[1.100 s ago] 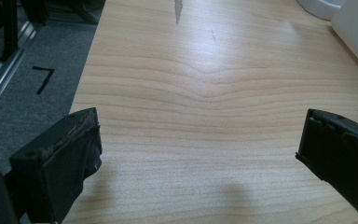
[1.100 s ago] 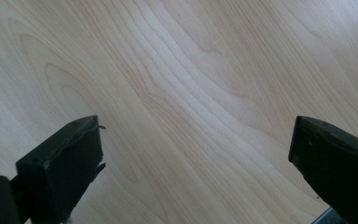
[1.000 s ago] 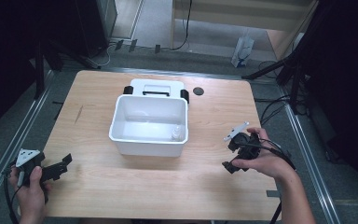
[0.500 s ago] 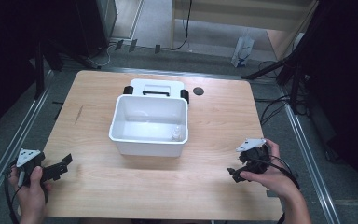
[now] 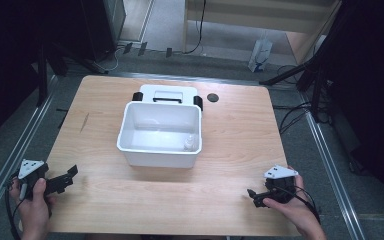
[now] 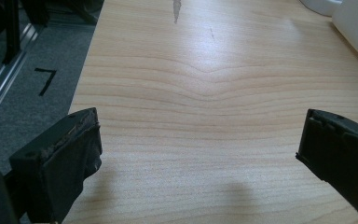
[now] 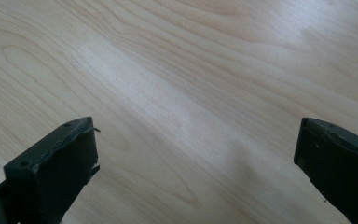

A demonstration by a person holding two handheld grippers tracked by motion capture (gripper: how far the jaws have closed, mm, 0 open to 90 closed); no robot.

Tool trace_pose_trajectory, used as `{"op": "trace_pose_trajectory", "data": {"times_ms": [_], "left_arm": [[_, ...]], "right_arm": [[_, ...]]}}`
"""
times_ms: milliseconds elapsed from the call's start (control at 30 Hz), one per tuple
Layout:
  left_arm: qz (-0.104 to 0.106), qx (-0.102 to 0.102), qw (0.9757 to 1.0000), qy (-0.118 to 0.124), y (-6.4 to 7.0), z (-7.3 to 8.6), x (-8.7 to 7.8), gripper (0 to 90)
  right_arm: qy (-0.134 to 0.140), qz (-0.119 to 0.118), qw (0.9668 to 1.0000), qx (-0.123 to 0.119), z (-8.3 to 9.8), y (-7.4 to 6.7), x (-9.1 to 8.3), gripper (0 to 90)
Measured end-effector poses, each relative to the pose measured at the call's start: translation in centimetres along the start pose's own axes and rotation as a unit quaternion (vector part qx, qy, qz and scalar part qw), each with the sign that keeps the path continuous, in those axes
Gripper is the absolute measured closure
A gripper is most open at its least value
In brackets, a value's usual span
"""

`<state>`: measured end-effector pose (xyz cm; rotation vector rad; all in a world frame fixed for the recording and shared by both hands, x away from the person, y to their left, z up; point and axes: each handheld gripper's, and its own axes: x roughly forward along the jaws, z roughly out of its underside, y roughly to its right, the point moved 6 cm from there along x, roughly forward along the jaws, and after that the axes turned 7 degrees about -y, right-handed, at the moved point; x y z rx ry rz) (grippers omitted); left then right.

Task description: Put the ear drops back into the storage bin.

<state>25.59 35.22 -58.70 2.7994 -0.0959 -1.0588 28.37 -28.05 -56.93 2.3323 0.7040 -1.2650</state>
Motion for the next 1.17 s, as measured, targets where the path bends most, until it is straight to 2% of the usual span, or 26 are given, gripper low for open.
{"op": "trace_pose_trajectory", "data": {"times_ms": [200,233,300,433,533,567,700,767,833,1000,1167], "left_arm": [[0.0,0.0,1.0,0.0,0.0,0.0,0.0,0.2],[0.0,0.0,1.0,0.0,0.0,0.0,0.0,0.2],[0.0,0.002,1.0,0.001,0.1,0.0,0.0,0.2],[0.002,0.001,1.0,0.001,0.1,0.0,0.0,0.2],[0.002,0.002,1.0,0.002,0.1,0.0,-0.1,0.2],[0.002,0.002,1.0,0.002,0.1,0.0,-0.1,0.2],[0.001,0.004,1.0,0.003,0.1,0.0,-0.1,0.2],[0.0,0.002,1.0,0.004,0.1,0.0,-0.1,0.2],[-0.001,0.0,1.0,0.006,0.1,0.0,-0.1,0.2],[-0.012,0.005,0.9999,0.006,0.1,0.0,-0.1,0.2],[-0.02,0.006,0.9998,0.006,0.1,0.0,-0.1,0.2]], "right_arm": [[0.057,-0.009,0.9977,0.036,1.7,0.0,0.0,0.0],[0.057,-0.009,0.9977,0.036,1.7,0.0,0.0,0.0],[0.087,-0.008,0.9946,0.056,2.4,0.3,-0.2,0.0],[0.113,-0.011,0.9902,0.082,3.4,0.6,-0.1,0.0],[0.141,-0.019,0.9841,0.106,3.5,0.7,-0.5,0.0],[0.141,-0.019,0.9841,0.106,3.5,0.7,-0.5,0.0],[0.165,-0.014,0.9776,0.13,3.6,1.1,-0.9,0.0],[0.17,-0.01,0.9754,0.14,3.7,1.3,-0.9,0.0],[0.166,-0.008,0.9749,0.149,3.7,1.4,-0.8,0.0],[0.153,-0.002,0.9781,0.141,3.6,1.2,-0.6,0.0],[0.156,-0.007,0.977,0.146,3.7,1.3,-0.7,0.0]]}}
